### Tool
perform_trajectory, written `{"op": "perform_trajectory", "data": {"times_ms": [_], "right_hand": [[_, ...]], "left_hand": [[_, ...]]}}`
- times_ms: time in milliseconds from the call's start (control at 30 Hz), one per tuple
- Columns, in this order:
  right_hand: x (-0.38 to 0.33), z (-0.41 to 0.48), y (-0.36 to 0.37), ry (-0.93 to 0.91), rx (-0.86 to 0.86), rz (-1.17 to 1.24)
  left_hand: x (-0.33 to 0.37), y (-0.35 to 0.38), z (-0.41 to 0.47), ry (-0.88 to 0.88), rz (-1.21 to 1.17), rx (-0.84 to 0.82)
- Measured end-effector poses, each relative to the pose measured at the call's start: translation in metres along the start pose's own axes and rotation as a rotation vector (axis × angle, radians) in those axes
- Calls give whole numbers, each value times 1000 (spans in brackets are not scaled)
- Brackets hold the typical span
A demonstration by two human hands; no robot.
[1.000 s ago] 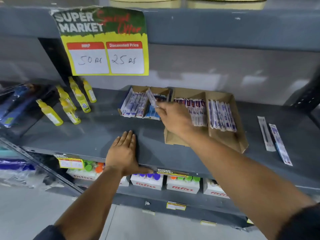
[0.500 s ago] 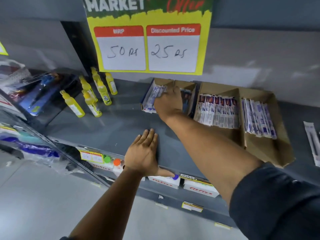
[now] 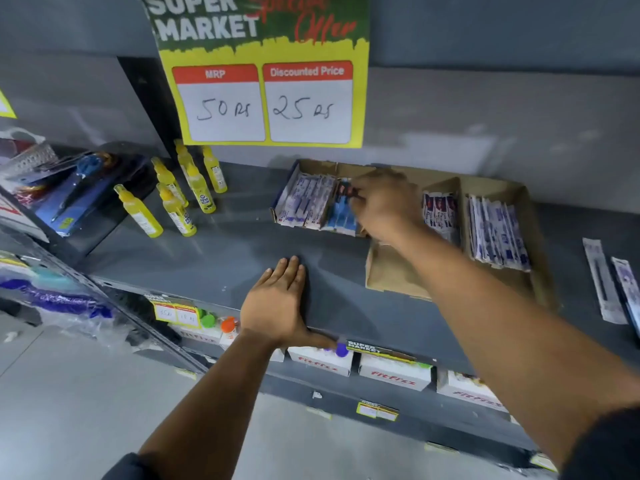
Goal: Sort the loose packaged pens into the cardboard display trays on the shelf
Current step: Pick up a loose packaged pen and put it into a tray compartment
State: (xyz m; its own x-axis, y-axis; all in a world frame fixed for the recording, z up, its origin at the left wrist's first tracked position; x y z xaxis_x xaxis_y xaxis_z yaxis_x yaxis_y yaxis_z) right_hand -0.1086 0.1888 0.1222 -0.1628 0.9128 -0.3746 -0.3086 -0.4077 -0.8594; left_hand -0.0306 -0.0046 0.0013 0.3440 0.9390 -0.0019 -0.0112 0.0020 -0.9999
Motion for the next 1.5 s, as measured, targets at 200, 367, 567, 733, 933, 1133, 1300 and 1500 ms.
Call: {"op": "perform_trajectory", "data": {"times_ms": [200, 367, 567, 733, 933, 1133, 1300, 1500], "right_hand": [[135, -125, -100, 357, 251, 133], [243, -231, -115, 778, 300, -53], [275, -274, -102, 861, 278, -199], [283, -274, -100, 889, 325, -162], [286, -276, -100, 891, 416, -115], [292, -281, -99, 820, 439, -50], [281, -285, -108, 764, 355, -57], [274, -278, -119, 913, 353, 13]], "left_hand": [[-3, 5, 0, -19, 27, -45], [-3, 5, 0, -14, 36, -42], [5, 2, 0, -12, 73, -66], [8, -3, -2, -15, 95, -86], [7, -2, 0, 6, 52, -129], [-28, -12, 2, 159, 32, -203], [-70, -1, 6, 159, 100, -115], [-73, 6, 8, 168, 100, -95]]}}
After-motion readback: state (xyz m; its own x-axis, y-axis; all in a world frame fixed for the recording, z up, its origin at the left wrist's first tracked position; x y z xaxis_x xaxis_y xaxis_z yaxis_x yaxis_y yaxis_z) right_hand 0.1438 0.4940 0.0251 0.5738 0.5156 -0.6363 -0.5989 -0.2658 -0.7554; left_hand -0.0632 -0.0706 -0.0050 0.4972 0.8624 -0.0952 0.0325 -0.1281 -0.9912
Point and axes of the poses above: each hand's wrist, its own z-axis towards the middle knuckle, its own y-axis out of the palm, x = y × z, the point moved 4 cm from there along z, towards the middle knuckle, and after that the axes turned 4 degrees about z, right-handed, at the moved point
